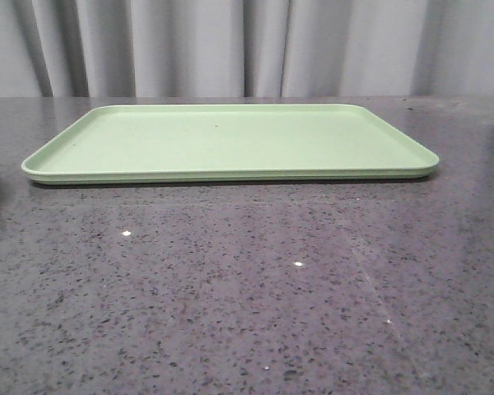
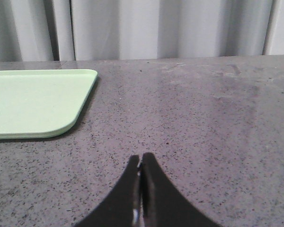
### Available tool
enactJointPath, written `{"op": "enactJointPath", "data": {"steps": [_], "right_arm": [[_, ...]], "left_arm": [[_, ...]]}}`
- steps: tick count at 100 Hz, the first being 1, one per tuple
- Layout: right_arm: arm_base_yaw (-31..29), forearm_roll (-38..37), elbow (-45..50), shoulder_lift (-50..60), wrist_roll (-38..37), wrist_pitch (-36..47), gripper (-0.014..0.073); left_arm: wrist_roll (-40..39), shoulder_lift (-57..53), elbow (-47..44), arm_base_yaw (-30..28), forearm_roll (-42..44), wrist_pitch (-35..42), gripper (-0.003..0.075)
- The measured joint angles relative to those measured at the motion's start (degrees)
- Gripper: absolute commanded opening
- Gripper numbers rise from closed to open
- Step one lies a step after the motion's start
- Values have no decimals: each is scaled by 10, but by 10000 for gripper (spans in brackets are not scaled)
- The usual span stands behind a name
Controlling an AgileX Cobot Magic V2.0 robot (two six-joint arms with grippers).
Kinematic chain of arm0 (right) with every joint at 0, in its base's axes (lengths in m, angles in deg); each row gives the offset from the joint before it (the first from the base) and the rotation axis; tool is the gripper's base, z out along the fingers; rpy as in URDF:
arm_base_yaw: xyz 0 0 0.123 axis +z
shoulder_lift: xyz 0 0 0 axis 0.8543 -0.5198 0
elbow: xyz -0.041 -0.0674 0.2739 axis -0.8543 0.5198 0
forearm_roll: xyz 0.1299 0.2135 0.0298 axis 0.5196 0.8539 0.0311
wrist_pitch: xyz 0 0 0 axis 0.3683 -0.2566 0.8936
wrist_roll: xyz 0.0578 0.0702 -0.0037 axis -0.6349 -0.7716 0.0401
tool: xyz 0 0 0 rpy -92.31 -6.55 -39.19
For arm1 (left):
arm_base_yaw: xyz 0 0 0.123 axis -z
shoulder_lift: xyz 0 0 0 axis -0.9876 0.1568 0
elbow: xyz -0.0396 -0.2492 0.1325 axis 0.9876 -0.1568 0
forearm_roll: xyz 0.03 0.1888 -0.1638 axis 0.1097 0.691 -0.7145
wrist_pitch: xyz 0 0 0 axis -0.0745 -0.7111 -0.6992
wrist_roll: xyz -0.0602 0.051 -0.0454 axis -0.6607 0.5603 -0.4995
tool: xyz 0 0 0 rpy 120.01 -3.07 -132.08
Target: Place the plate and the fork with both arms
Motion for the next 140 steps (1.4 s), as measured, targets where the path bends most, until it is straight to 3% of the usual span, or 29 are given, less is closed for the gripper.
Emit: {"op": "enactJointPath", "data": {"steps": [78, 122, 140], "right_arm": [[0, 0, 0, 0, 0, 0, -66], [0, 0, 0, 0, 0, 28, -66], [0, 0, -53, 0, 0, -40, -66]], "left_arm": [[0, 0, 0, 0, 1, 0, -20], [0, 0, 2, 0, -5, 37, -21], [0, 0, 35, 0, -17, -8, -21]]}}
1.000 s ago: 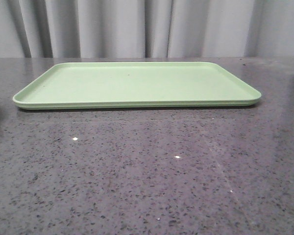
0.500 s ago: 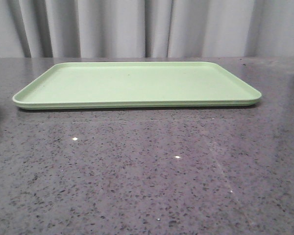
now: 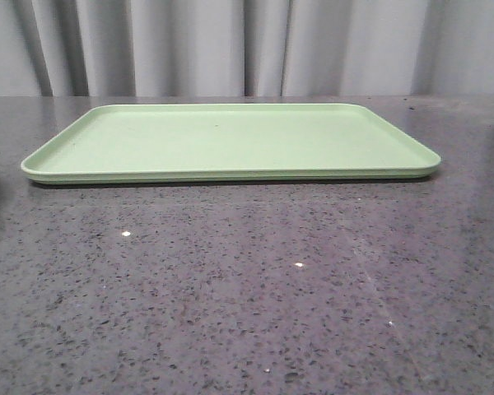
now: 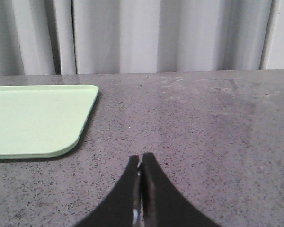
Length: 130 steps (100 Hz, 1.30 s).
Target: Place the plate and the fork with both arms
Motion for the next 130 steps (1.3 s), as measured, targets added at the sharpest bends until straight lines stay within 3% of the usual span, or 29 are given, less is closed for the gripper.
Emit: {"op": "enactJointPath", "data": {"steps": [20, 43, 71, 92, 98, 106, 120, 130], "right_arm": [[0, 0, -109, -35, 0, -129, -66], [0, 0, -230, -130, 0, -228, -66], [0, 0, -336, -260, 0, -254, -66], [0, 0, -366, -335, 0, -269, -47], [0, 0, -368, -347, 0, -275, 8], [0, 0, -368, -356, 0, -279, 156], [0, 0, -368, -359, 0, -287, 426], [0, 1, -368, -359, 0, -288, 520]], "left_arm": [[0, 13, 95, 0, -1, -93, -21], [0, 91, 209, 0, -1, -144, -21], [0, 255, 321, 0, -1, -203, -20], [0, 379, 392, 0, -1, -263, -8], [0, 403, 405, 0, -1, -268, 40], [0, 424, 416, 0, -1, -269, 137], [0, 440, 421, 0, -1, -270, 385], [0, 442, 421, 0, -1, -271, 533]]}}
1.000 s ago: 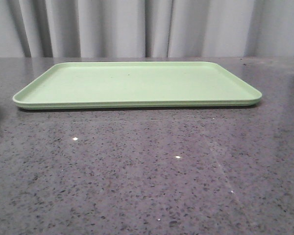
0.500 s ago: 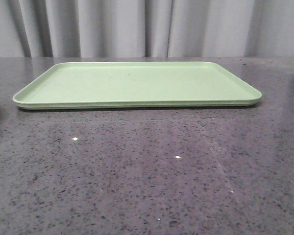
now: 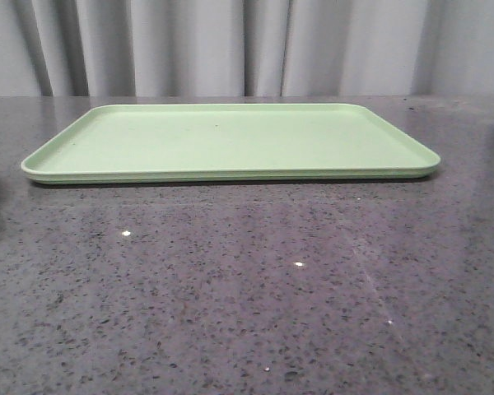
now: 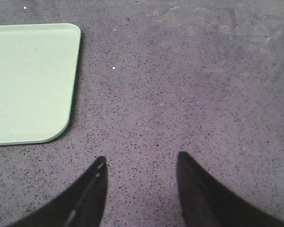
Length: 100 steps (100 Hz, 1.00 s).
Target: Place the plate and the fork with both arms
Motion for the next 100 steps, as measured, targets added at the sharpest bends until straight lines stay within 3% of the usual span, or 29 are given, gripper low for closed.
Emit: {"op": "enactJointPath", "data": {"steps": [39, 54, 82, 100], "right_arm": [[0, 1, 0, 0, 0, 0, 528], [0, 1, 0, 0, 0, 0, 528], [0, 1, 0, 0, 0, 0, 528], [0, 1, 0, 0, 0, 0, 528]], "left_arm": [[0, 0, 0, 0, 2, -4, 554], [-20, 2, 6, -4, 52, -54, 554], [-50, 50, 21, -85, 92, -160, 554], [-42, 104, 21, -114, 92, -186, 554]]}}
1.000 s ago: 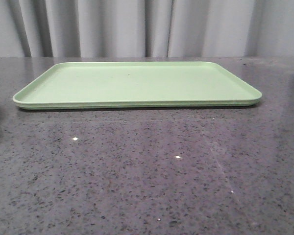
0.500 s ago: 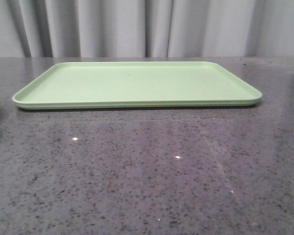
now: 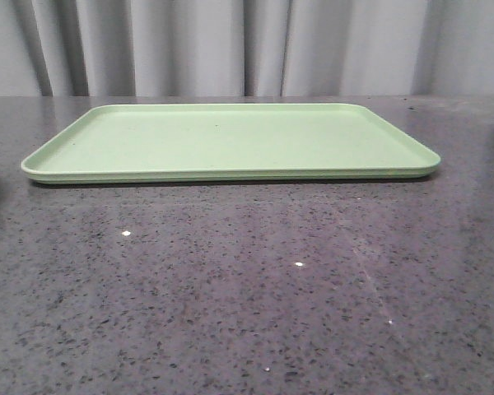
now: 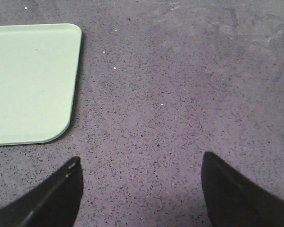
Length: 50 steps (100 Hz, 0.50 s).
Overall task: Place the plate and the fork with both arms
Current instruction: 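Grasp the rim of the cream plate with the left gripper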
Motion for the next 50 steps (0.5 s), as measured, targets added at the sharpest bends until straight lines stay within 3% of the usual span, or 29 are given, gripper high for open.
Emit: {"op": "enactJointPath", "data": {"steps": [50], "right_arm": [[0, 0, 0, 0, 0, 0, 528]], "left_arm": [[12, 155, 0, 0, 0, 12, 554]]}}
